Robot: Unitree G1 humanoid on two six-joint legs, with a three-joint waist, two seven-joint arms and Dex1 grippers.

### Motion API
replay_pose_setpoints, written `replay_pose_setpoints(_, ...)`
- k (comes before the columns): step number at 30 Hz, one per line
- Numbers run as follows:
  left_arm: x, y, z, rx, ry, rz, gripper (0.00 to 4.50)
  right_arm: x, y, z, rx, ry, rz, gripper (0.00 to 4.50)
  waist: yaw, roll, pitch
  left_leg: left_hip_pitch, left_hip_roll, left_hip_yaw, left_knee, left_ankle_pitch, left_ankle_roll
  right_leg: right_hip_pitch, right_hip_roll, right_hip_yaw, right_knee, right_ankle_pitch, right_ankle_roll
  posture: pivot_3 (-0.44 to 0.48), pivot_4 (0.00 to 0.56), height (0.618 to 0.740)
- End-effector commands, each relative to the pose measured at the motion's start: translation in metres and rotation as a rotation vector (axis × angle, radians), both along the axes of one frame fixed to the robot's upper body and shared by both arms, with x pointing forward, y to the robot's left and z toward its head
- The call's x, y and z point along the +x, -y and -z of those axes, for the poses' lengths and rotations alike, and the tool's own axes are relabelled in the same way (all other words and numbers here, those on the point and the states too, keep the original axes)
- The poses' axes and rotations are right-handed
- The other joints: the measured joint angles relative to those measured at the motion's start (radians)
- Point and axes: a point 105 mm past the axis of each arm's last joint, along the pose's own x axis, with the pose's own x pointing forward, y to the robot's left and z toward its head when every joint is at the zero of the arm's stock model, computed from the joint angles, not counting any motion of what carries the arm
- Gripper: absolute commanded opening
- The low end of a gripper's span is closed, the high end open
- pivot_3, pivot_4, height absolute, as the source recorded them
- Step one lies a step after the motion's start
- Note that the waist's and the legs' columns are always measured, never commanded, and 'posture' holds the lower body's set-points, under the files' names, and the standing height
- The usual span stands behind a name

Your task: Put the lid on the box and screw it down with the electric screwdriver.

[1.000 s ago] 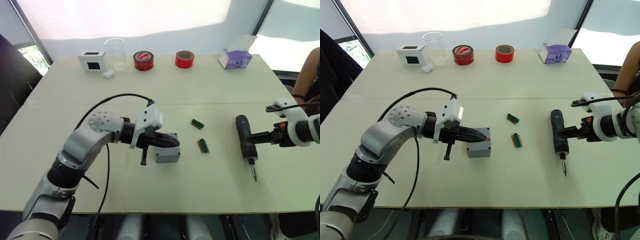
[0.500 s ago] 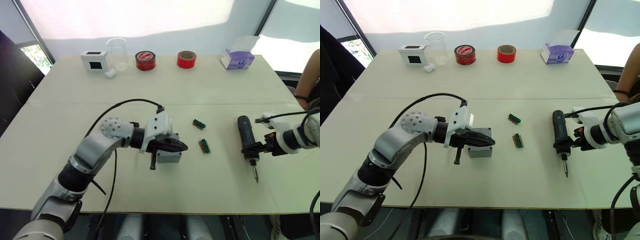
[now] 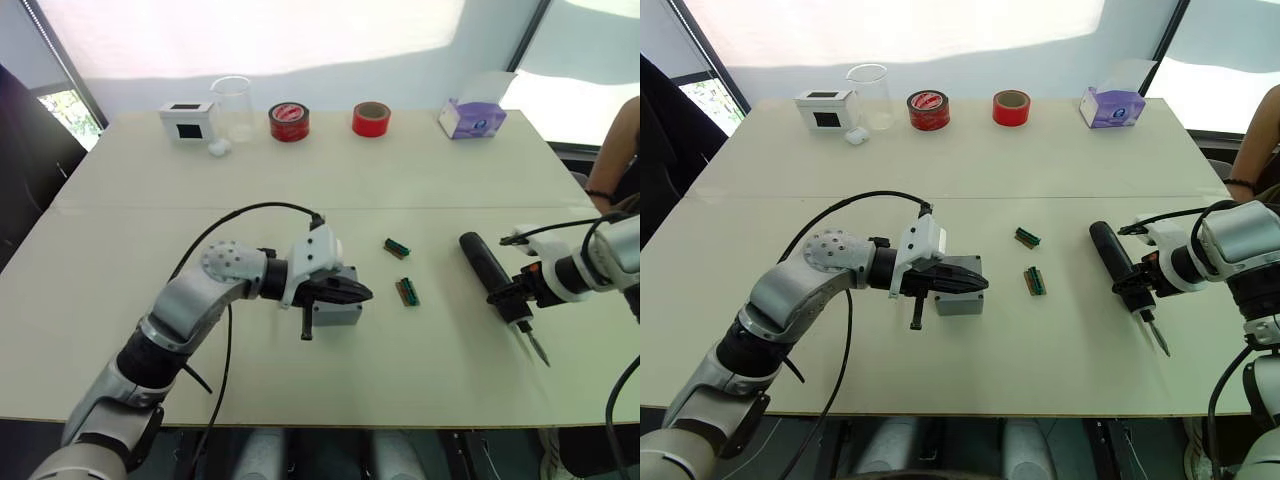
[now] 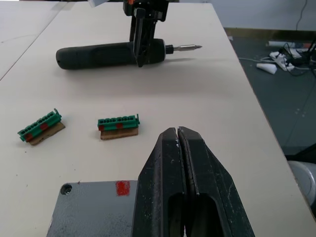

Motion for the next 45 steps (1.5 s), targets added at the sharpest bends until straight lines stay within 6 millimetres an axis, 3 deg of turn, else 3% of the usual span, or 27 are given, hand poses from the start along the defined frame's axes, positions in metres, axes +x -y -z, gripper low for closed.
replay_pose_setpoints(1, 0.005, -0.005, -0.01, -0.01, 0.048, -0.015, 0.0, 0.007, 0.001, -0.007, -0.002, 0.043, 0.004, 1.8, -0.001, 0.0, 0.0, 0.0, 0.0, 0.0, 0.0, 0.0, 0.0, 0.0, 0.0, 0.0, 0.0, 0.0, 0.0, 0.0, 0.15, 0.74)
replay_pose_setpoints(4, 0.02, -0.017, -0.011, -0.003, 0.055, -0.079, 0.0, 0.031, 0.009, -0.031, -0.053, 0.203, 0.003, 1.8, -0.007, 0.0, 0.0, 0.0, 0.0, 0.0, 0.0, 0.0, 0.0, 0.0, 0.0, 0.0, 0.0, 0.0, 0.0, 0.0, 0.15, 0.74)
replay_pose_setpoints(6, 0.034, -0.03, -0.017, -0.018, 0.058, -0.15, 0.0, 0.06, -0.012, -0.075, 0.093, 0.444, -0.019, 1.8, -0.021, 0.002, 0.001, 0.0, 0.0, 0.001, 0.0, 0.0, 0.0, 0.0, 0.0, 0.0, 0.0, 0.0, 0.0, 0.0, 0.15, 0.74)
replay_pose_setpoints(7, 0.038, -0.034, -0.019, -0.026, 0.059, -0.171, 0.0, 0.068, -0.021, -0.09, 0.152, 0.527, -0.032, 1.8, -0.023, 0.004, 0.003, 0.0, 0.0, 0.001, 0.0, 0.0, 0.0, -0.001, 0.0, 0.001, 0.0, 0.0, 0.0, 0.0, 0.15, 0.74)
replay_pose_setpoints(9, 0.05, -0.047, -0.024, -0.039, 0.054, -0.24, 0.0, 0.083, -0.049, -0.144, 0.369, 0.837, -0.04, 1.8, -0.026, 0.006, 0.004, -0.001, -0.001, 0.003, -0.001, 0.0, -0.001, -0.004, 0.0, 0.003, 0.002, 0.001, 0.001, 0.0, 0.15, 0.74)
replay_pose_setpoints(10, 0.053, -0.052, -0.024, -0.037, 0.053, -0.26, 0.0, 0.083, -0.055, -0.162, 0.452, 0.944, -0.02, 1.8, -0.027, 0.005, 0.004, -0.001, 0.0, 0.002, -0.003, 0.001, -0.002, -0.004, 0.001, 0.003, 0.002, 0.0, 0.001, 0.0, 0.15, 0.74)
replay_pose_setpoints(13, 0.06, -0.06, -0.024, -0.026, 0.054, -0.302, 0.0, 0.086, -0.07, -0.175, 0.604, 1.063, 0.143, 1.8, -0.017, 0.005, 0.004, -0.003, 0.003, 0.002, -0.005, 0.004, -0.007, -0.009, 0.004, 0.004, 0.009, -0.001, -0.001, 0.0, 0.15, 0.74)
replay_pose_setpoints(16, 0.056, -0.059, -0.023, -0.004, 0.036, -0.268, 0.0, 0.071, -0.107, -0.188, 0.808, 1.187, 0.095, 1.8, -0.001, 0.003, 0.003, -0.006, 0.001, 0.0, -0.004, 0.005, -0.008, -0.011, 0.002, 0.002, 0.012, -0.002, -0.003, 0.0, 0.15, 0.74)
replay_pose_setpoints(21, 0.054, -0.058, -0.015, 0.058, 0.033, -0.226, 0.0, 0.043, -0.156, -0.181, 0.881, 1.245, -0.075, 1.8, 0.005, 0.004, 0.003, -0.008, -0.003, 0.0, 0.0, 0.003, -0.006, -0.012, -0.001, 0.003, 0.014, -0.001, -0.001, 0.0, 0.15, 0.74)
replay_pose_setpoints(25, 0.048, -0.048, -0.005, 0.107, 0.035, -0.175, 0.0, 0.017, -0.191, -0.157, 0.832, 1.285, -0.223, 1.8, -0.001, 0.004, 0.003, -0.008, -0.003, -0.001, 0.0, 0.003, -0.006, -0.013, 0.0, 0.002, 0.014, -0.001, -0.001, 0.0, 0.15, 0.74)
replay_pose_setpoints(36, 0.05, -0.039, 0.026, 0.202, 0.043, -0.154, 0.0, 0.007, -0.213, -0.125, 0.769, 1.258, -0.274, 1.8, -0.022, 0.004, 0.003, -0.008, -0.001, 0.0, 0.0, 0.003, -0.004, -0.014, 0.002, 0.003, 0.014, -0.001, -0.001, 0.0, 0.15, 0.74)
replay_pose_setpoints(45, 0.048, -0.038, 0.03, 0.217, 0.044, -0.14, 0.0, 0.007, -0.218, -0.101, 0.687, 1.258, -0.287, 1.8, -0.019, 0.003, 0.003, -0.008, -0.001, 0.0, 0.0, 0.003, -0.004, -0.014, 0.002, 0.003, 0.013, -0.001, -0.001, 0.0, 0.15, 0.74)
